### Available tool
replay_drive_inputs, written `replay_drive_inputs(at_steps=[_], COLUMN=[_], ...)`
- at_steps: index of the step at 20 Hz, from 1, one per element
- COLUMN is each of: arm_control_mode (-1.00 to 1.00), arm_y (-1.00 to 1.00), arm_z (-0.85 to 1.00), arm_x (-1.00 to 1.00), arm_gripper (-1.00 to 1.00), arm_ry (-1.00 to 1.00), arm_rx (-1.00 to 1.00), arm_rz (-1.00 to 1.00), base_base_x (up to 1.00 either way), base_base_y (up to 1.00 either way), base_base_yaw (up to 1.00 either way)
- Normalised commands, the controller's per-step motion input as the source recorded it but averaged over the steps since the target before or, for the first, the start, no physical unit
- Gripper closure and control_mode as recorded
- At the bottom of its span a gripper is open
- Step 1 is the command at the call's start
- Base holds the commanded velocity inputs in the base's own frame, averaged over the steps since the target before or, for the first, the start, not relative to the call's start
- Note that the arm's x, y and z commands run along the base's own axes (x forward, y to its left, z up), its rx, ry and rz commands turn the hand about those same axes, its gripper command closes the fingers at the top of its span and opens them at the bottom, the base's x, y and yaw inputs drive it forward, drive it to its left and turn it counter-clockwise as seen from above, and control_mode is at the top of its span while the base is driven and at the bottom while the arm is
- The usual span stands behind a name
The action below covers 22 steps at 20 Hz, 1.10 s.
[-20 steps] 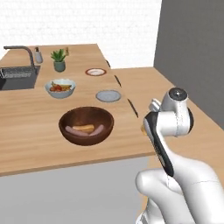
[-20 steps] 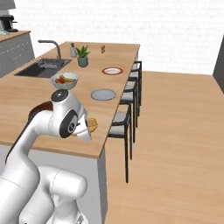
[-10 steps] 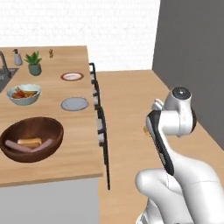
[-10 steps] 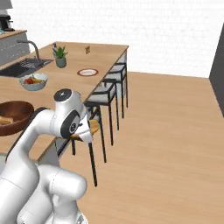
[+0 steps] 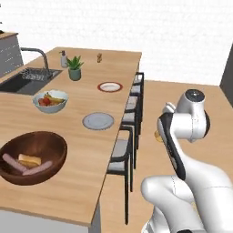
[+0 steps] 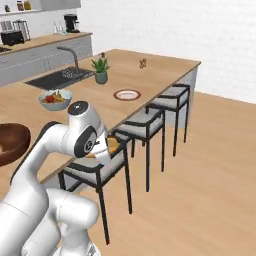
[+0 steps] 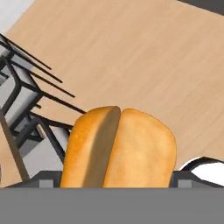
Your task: Place one bun and one sausage from the bowl on each plate.
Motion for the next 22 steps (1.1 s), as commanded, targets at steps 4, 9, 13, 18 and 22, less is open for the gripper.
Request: replay_drive_inputs(at_steps=[4,9,13,18,22], arm_control_mode=[1.00,1.00,1.00,1.00,1.00], arm_y=[0.00,0.00,0.00,0.00,0.00], arm_z=[0.00,0.00,0.00,0.00,0.00], arm_x=[0.00,0.00,0.00,0.00,0.00], arm_gripper=[1.00,1.00,1.00,1.00,1.00], arm_ry=[0.00,0.00,0.00,0.00,0.00], arm_rx=[0.00,0.00,0.00,0.00,0.00], arm_rz=[0.00,0.00,0.00,0.00,0.00], base_base_x=[-0.05,-0.03,0.06,0.56,0.66], base_base_y=[-0.01,-0.77,-1.00,-1.00,-1.00], base_base_yaw=[0.97,0.54,0.02,0.03,0.07])
